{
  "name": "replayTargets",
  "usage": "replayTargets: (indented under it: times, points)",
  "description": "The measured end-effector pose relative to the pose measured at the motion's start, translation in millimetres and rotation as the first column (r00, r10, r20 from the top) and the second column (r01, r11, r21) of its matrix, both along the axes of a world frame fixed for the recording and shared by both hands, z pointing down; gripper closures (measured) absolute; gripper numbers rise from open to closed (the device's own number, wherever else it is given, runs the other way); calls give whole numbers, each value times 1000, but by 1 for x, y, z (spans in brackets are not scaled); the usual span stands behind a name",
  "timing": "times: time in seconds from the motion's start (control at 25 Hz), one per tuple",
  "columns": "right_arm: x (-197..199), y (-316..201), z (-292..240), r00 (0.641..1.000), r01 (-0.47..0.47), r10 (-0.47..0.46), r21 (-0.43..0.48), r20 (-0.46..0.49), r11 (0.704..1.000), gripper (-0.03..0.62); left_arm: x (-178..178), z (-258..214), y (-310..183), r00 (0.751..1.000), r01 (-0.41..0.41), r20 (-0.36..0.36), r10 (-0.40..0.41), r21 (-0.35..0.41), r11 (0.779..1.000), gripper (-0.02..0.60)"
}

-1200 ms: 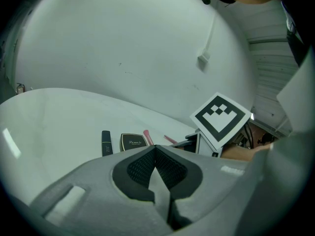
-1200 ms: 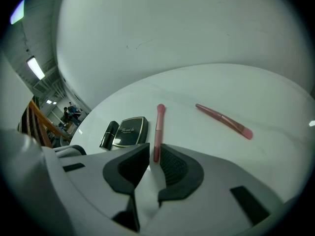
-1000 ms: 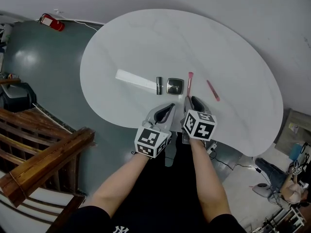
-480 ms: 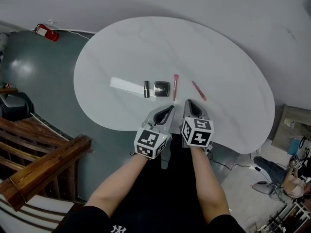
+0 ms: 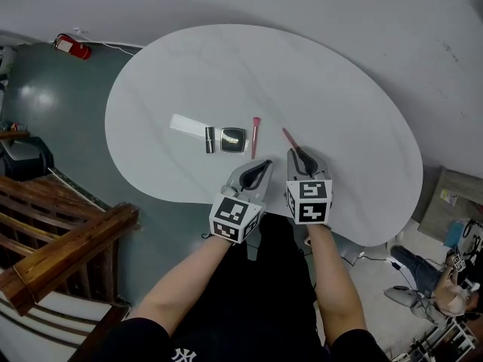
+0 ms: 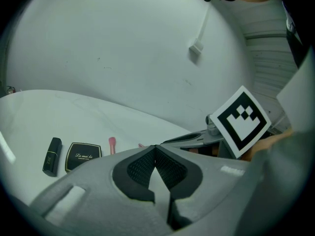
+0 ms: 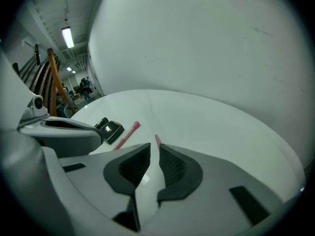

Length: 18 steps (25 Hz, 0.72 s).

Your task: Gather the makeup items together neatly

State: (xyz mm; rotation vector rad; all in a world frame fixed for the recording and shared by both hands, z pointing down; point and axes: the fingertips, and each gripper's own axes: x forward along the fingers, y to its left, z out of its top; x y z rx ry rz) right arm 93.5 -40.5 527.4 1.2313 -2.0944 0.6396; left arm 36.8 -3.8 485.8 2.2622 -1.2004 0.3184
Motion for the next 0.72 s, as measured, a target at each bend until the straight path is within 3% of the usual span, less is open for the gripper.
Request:
replayTargets:
  times: [0.12, 0.28, 0.48, 0.72]
  points:
    - [4, -9, 11, 996, 82, -83, -26, -33, 996, 489, 7, 2, -9, 1000, 23, 10, -23, -5, 1000, 574]
    - [1, -19, 22, 974, 206, -211, -60, -88, 977, 485, 7, 8, -16, 997, 67, 24, -67, -20, 998, 574]
    - [-6, -26, 33, 911, 368, -378, -91, -162, 925, 485, 2, 12, -22, 991, 127, 34, -126, -31, 991, 574]
    - [-17, -31, 40, 842, 488, -505, -128, -191, 863, 485, -5, 15, -23, 983, 178, 44, -176, -38, 983, 574]
